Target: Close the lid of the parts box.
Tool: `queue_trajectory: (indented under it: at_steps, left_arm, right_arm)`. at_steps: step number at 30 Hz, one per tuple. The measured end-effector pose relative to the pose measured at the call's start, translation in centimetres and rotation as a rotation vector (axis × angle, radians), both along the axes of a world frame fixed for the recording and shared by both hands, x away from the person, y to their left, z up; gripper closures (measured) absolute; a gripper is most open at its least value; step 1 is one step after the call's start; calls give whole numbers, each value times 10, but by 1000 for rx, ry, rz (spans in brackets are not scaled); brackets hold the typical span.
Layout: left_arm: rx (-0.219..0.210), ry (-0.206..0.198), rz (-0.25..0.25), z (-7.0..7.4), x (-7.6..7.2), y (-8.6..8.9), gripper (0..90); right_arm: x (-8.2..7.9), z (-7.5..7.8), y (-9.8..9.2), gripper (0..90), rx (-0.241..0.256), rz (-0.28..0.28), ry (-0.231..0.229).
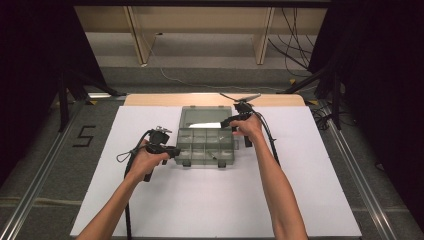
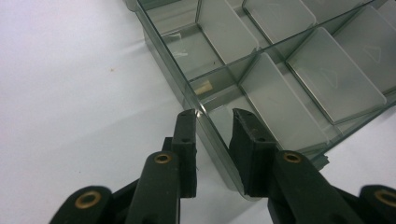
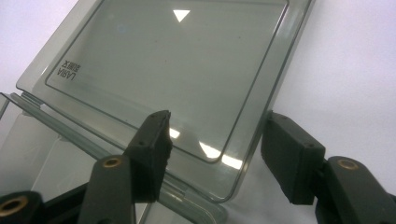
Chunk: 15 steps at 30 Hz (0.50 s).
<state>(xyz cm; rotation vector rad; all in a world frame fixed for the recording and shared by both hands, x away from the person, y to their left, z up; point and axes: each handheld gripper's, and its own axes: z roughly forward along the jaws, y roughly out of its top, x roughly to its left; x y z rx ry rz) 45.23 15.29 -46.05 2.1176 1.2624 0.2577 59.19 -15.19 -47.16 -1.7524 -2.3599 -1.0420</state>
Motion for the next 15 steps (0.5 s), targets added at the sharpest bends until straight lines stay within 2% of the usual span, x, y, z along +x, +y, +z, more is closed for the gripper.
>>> queue_trajectory:
  at_steps: [1, 2, 3, 4, 5, 6, 7, 8, 9, 10, 11, 12, 13, 15]
  left_arm:
    - [-7, -2, 4, 0, 0, 0, 711]
    - [-20, -4, 12, -1, 0, -1, 711]
    - [-14, -3, 4, -1, 0, 1, 712]
    - [-12, -2, -3, 0, 0, 2, 714]
    - [-16, -6, 2, 0, 0, 1, 716]
    - [-5, -8, -1, 0, 0, 1, 717]
    - [-3, -13, -1, 0, 0, 0, 717]
    - [-11, -20, 10, 0, -1, -1, 720]
    - [-12, -23, 14, 0, -1, -2, 721]
    - [-13, -21, 12, 0, -1, -1, 720]
    - [-8, -19, 5, 0, -1, -1, 721]
    - [4, -15, -11, 0, -1, 1, 720]
    - [-3, -21, -3, 0, -1, 0, 720]
    - [0, -22, -5, 0, -1, 0, 720]
  right_arm:
    - [0, 0, -1, 455, 7, 5, -11]
    - [0, 1, -1, 463, 12, 1, -3]
    - [1, 1, -2, 476, -3, 10, -18]
    - [0, 1, -2, 491, 3, 8, -28]
    - [0, 2, -2, 512, 19, -18, -26]
    - [0, 4, -4, 537, 19, -8, -21]
    - [1, 4, -6, 558, 19, 1, -44]
    - [0, 5, -7, 578, 22, -4, -42]
    - [1, 3, -9, 598, 14, 11, -74]
    - [0, 7, -9, 626, 19, -18, -43]
    - [0, 5, -11, 651, 19, -11, -92]
    - [-2, 9, -11, 674, 34, -36, -59]
    - [-1, 8, -13, 693, 41, -19, -89]
    - [-3, 11, -16, 734, 48, -12, -100]
